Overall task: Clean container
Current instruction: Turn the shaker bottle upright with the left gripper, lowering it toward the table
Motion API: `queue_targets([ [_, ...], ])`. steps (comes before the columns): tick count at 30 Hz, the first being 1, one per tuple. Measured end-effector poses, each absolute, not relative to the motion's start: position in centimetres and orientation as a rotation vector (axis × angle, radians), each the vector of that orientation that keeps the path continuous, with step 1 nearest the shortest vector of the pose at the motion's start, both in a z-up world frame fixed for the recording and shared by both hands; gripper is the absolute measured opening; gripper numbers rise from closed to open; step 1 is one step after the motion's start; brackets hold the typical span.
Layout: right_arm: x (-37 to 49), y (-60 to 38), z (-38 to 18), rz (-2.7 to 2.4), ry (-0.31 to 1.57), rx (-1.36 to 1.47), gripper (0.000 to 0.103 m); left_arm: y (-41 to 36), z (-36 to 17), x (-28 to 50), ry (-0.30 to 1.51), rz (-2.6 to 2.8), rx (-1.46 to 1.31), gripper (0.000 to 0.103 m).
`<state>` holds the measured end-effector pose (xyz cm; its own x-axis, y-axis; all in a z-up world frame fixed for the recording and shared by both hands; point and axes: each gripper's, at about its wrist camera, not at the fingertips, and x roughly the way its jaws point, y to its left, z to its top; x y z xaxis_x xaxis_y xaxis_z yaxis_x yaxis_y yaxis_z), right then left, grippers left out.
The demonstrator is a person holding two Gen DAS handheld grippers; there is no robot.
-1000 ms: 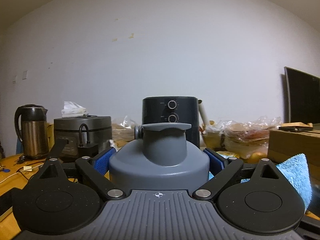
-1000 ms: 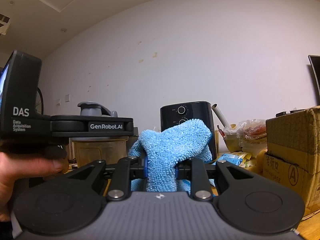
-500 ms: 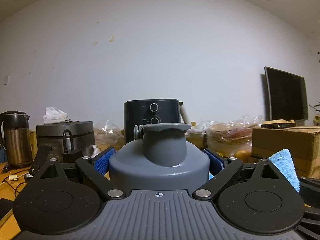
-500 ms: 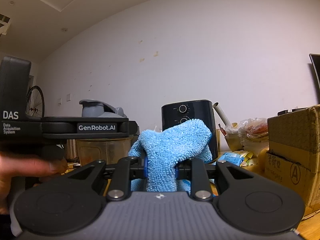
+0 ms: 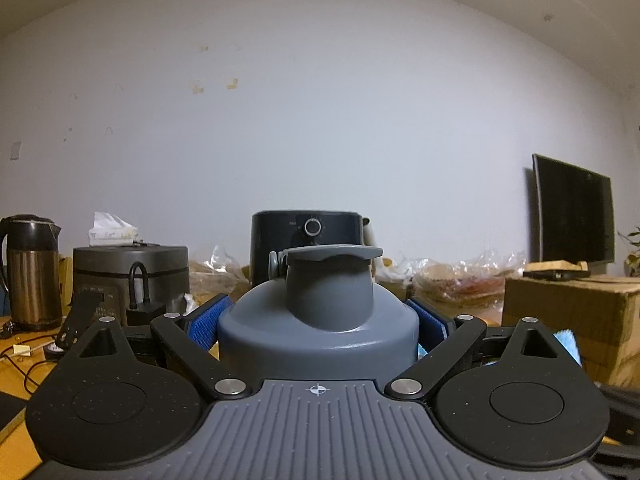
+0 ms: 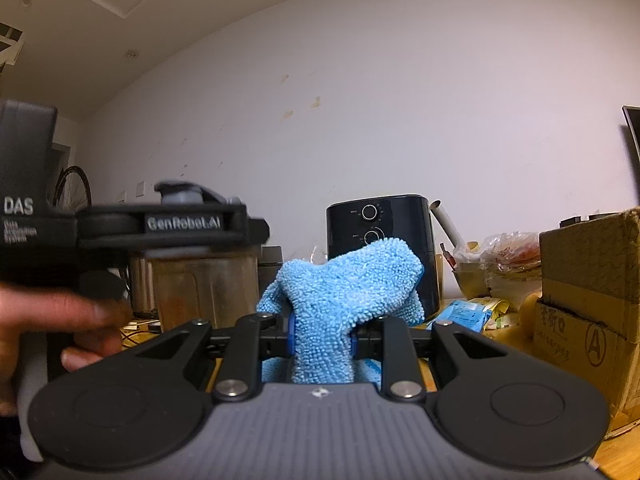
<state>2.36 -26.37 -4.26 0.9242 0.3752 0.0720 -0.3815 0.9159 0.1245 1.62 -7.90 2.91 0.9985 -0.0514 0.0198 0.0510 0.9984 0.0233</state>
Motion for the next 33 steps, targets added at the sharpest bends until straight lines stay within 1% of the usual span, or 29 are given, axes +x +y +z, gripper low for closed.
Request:
queue_targets([
  [3, 2.3, -26.2, -4.3, 0.387, -0.048, 0.133, 0.018, -7.7, 3.5, 1.5, -0.032, -0.048, 0.03, 0.094],
  [7, 2.3, -26.0, -4.3, 0.383, -0.047, 0.112, 0.018, -7.4, 4.2, 1.4, -0.042, -0.044, 0.036, 0.094],
  [13, 2.2, -26.0, -4.3, 0.376, -0.057, 0.122, 0.018, -6.5, 5.5, 1.6, -0.055, -0.027, 0.034, 0.094],
  [16, 2.3, -26.1, -4.3, 0.377, -0.058, 0.129, 0.022, -6.1, 6.1, 1.6, -0.057, -0.023, 0.035, 0.094],
  [20, 2.4, -26.3, -4.3, 0.388, -0.06, 0.156, 0.022, -5.7, 6.7, 1.8, -0.044, -0.029, 0.034, 0.094],
  [33, 2.4, -26.7, -4.4, 0.388, -0.049, 0.137, 0.022, -4.3, 6.4, 3.2, -0.028, -0.027, 0.021, 0.094],
])
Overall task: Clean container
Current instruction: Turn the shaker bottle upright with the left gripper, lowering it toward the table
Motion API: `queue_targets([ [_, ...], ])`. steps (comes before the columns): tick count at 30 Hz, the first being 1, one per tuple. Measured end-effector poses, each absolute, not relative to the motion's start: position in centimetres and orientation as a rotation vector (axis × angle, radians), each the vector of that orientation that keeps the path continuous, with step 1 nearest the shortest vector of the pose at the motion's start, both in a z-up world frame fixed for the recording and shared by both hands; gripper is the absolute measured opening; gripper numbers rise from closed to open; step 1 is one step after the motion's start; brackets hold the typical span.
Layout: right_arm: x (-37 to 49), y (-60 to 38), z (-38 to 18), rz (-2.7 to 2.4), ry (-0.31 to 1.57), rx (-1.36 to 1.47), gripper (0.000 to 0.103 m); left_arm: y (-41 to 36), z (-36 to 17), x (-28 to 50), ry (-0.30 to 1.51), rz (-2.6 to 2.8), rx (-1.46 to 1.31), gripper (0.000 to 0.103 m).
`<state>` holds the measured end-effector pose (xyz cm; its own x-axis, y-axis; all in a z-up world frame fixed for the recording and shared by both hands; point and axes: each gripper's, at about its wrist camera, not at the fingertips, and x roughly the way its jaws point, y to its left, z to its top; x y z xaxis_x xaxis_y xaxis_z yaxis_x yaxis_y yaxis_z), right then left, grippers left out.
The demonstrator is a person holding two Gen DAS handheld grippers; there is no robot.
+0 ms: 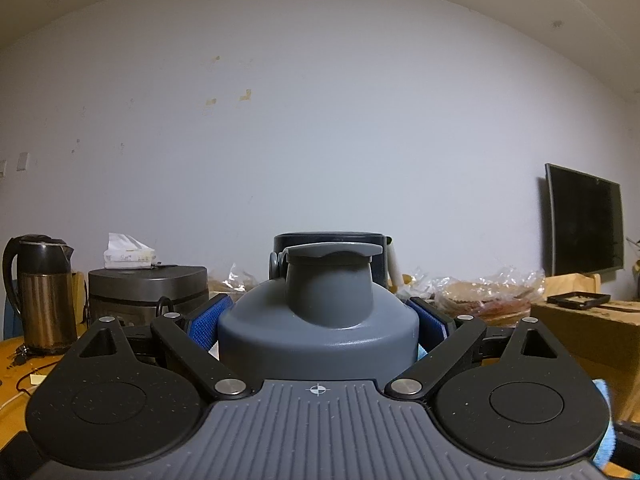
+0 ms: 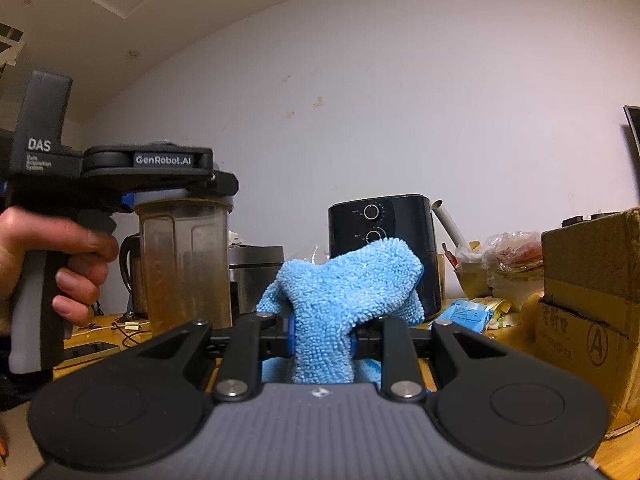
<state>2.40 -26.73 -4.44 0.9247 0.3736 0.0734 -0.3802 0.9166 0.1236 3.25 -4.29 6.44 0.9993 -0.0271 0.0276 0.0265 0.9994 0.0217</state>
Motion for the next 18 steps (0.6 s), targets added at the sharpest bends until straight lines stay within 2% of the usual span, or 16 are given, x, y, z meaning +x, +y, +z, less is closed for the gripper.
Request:
queue_targets([
  [18, 1.9, -26.2, -4.7, 0.382, -0.046, 0.129, 0.018, -1.9, 6.4, 7.6, -0.011, -0.078, -0.032, 0.094],
])
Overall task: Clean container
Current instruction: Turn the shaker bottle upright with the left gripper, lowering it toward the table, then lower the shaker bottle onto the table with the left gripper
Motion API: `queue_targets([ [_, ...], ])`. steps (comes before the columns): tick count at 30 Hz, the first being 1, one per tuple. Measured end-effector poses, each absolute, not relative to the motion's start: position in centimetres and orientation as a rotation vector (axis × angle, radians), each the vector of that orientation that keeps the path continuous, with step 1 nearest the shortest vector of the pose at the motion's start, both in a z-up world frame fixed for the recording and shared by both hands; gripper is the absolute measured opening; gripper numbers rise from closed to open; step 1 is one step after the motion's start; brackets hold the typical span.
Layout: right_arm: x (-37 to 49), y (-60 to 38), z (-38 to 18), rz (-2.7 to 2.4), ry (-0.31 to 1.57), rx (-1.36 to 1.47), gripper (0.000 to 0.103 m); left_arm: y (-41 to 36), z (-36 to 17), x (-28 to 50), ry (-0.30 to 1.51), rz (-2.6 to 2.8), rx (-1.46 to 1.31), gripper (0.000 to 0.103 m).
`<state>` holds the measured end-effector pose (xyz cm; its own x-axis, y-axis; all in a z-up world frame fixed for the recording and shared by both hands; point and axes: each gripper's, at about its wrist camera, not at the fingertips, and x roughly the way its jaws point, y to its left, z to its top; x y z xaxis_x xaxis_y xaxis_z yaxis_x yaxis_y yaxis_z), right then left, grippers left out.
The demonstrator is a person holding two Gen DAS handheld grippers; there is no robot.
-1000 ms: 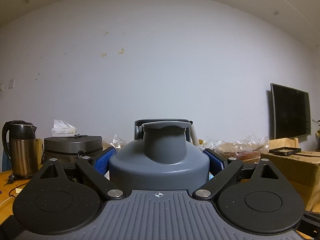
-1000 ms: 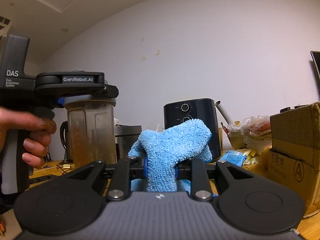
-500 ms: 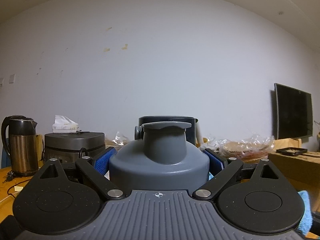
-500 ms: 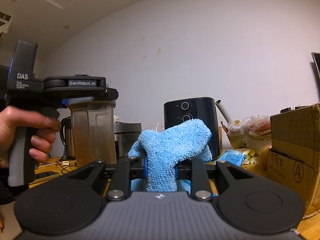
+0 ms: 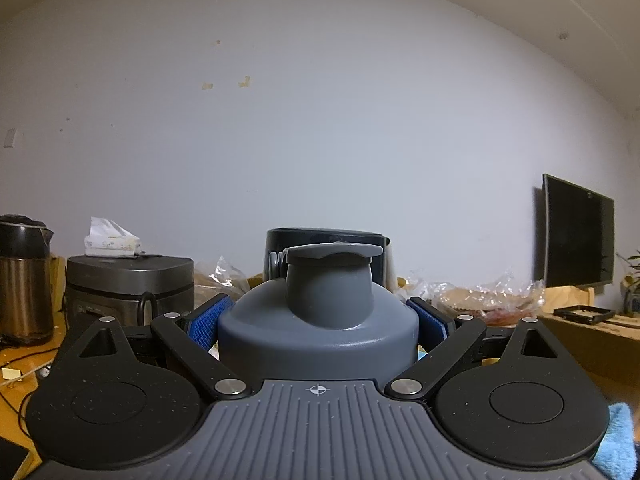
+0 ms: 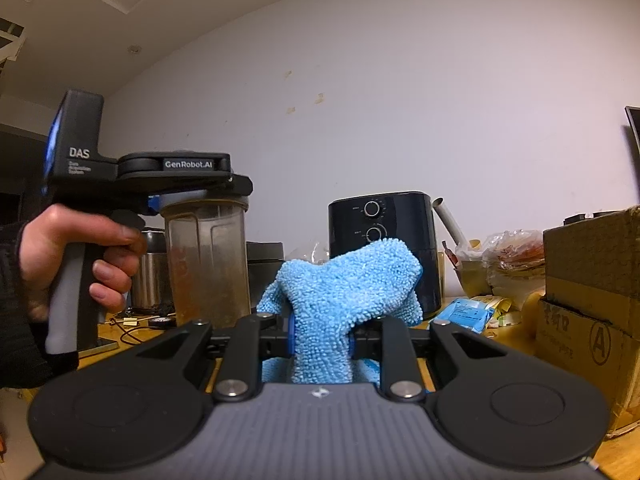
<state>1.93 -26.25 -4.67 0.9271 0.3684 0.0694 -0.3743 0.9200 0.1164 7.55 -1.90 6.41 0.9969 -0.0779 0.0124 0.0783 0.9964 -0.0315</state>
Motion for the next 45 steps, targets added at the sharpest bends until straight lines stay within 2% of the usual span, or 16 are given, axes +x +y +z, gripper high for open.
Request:
queue_targets([
  [19, 1.7, -26.6, -4.4, 0.374, -0.06, 0.143, 0.018, -1.1, 5.6, 12.9, 0.007, -0.106, -0.03, 0.094],
  [45, 0.1, -24.7, -0.1, 0.351, -0.042, 0.087, 0.019, -0.1, 6.5, 20.5, 0.016, -0.123, -0.047, 0.094],
])
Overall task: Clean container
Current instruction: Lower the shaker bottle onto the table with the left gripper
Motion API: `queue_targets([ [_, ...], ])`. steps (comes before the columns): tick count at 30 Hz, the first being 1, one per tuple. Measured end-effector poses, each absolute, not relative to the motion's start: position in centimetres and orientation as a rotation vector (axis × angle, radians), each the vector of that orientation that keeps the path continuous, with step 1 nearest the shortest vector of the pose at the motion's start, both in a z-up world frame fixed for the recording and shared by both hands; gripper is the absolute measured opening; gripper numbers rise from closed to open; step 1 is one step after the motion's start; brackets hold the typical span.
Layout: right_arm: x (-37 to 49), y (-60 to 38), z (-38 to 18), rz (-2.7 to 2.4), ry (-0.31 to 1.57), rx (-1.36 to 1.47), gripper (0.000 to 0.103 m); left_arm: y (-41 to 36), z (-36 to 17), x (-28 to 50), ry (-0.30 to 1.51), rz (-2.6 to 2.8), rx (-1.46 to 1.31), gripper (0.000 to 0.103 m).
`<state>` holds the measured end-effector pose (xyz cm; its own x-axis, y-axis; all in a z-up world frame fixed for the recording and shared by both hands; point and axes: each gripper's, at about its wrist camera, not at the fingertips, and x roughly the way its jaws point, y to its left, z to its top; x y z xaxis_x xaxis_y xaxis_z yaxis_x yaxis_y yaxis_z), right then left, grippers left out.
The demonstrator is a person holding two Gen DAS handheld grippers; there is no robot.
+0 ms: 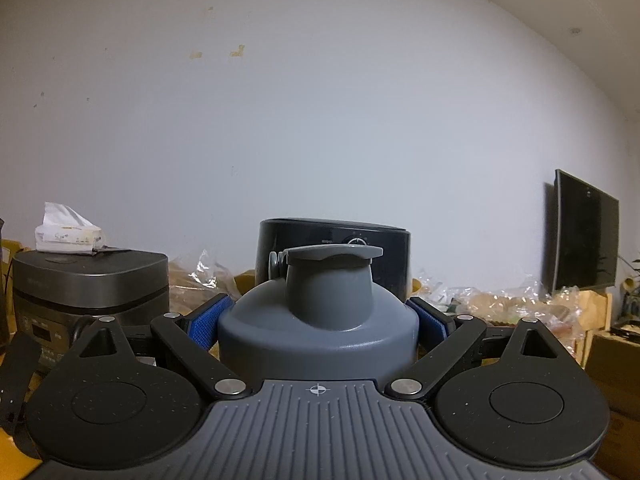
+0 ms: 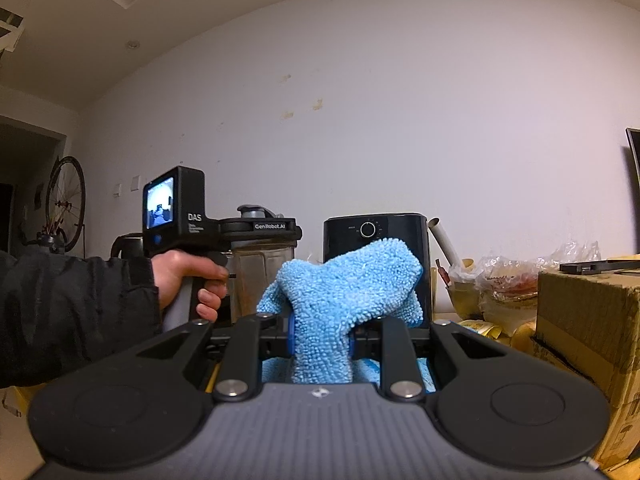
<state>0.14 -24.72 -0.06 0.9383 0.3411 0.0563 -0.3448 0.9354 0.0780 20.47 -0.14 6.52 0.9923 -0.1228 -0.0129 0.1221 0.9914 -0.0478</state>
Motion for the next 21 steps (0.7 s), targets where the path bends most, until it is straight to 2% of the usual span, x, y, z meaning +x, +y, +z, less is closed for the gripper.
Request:
queue_targets([
  [21, 1.6, -24.4, -0.7, 0.34, -0.007, 0.076, 0.02, 1.3, 3.5, 27.9, 0.061, -0.058, -0.028, 0.094],
])
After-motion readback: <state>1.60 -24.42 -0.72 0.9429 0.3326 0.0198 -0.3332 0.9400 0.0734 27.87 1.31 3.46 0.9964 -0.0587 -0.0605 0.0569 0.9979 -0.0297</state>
